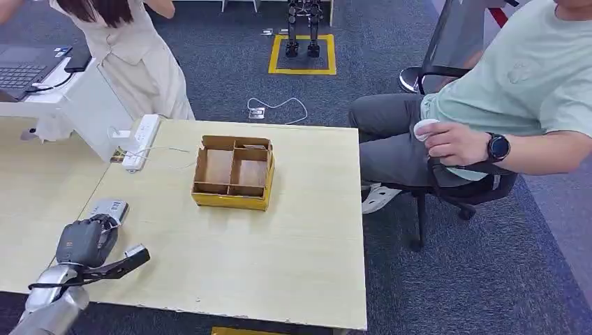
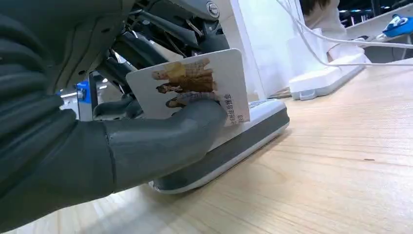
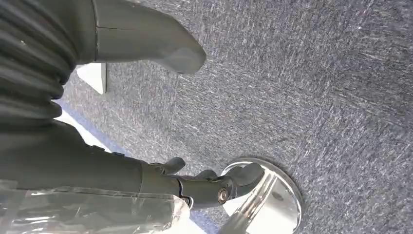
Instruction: Pass the card to the sensor for recognition and then transmit it.
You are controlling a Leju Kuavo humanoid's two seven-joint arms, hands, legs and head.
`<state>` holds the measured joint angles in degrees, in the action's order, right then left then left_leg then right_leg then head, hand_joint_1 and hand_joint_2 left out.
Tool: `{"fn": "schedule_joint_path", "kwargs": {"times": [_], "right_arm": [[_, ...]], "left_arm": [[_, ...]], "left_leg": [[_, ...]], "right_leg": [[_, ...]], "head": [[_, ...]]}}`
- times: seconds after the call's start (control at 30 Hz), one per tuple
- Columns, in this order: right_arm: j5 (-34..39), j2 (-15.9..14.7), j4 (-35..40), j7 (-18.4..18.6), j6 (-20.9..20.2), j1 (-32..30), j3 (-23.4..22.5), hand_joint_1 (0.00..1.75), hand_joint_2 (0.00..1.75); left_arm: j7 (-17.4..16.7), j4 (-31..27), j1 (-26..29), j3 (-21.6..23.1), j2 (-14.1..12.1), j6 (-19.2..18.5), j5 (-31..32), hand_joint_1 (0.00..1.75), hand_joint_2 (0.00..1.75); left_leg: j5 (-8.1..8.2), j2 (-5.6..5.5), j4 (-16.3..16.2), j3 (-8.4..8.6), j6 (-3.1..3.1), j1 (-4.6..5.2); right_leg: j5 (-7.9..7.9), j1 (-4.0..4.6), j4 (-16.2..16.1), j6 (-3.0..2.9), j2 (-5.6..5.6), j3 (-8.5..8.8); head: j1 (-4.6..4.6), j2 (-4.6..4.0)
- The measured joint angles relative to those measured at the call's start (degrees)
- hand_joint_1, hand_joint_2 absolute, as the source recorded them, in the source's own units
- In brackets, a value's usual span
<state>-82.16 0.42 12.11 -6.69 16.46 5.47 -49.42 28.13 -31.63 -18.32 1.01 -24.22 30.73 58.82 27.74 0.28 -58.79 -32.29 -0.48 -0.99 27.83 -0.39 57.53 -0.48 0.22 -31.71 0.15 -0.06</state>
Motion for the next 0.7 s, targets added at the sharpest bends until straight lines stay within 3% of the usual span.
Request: {"fn": "schedule_joint_path", "kwargs": {"times": [0.23,0.47,0.7], "right_arm": [[-0.55,0.00,0.00,0.20,-0.17,0.22,0.00,0.00,1.75],[-1.49,0.04,0.00,0.81,-0.61,0.93,0.11,0.00,1.75],[-2.06,0.17,0.00,1.03,-0.92,1.22,0.24,0.00,1.75]], "left_arm": [[-0.35,-2.06,-2.69,-2.28,-0.57,1.84,-0.74,1.75,1.75],[-3.47,-4.20,-8.96,-2.45,-1.05,2.60,3.43,1.75,1.75],[-4.17,-4.22,-11.89,-2.45,-0.94,3.69,3.74,1.75,1.75]], "left_leg": [[-0.08,-0.07,0.00,-0.05,-0.04,-0.04],[-0.18,-0.08,-0.01,-0.20,-0.07,-0.04],[-0.18,-0.07,-0.02,-0.29,-0.07,-0.05]], "right_leg": [[-0.04,0.02,0.00,-0.04,-0.03,-0.07],[-0.14,0.03,0.00,-0.08,-0.03,-0.18],[-0.14,0.03,0.00,-0.08,-0.02,-0.32]], "head": [[0.00,0.02],[0.00,0.02],[0.00,0.00]]}}
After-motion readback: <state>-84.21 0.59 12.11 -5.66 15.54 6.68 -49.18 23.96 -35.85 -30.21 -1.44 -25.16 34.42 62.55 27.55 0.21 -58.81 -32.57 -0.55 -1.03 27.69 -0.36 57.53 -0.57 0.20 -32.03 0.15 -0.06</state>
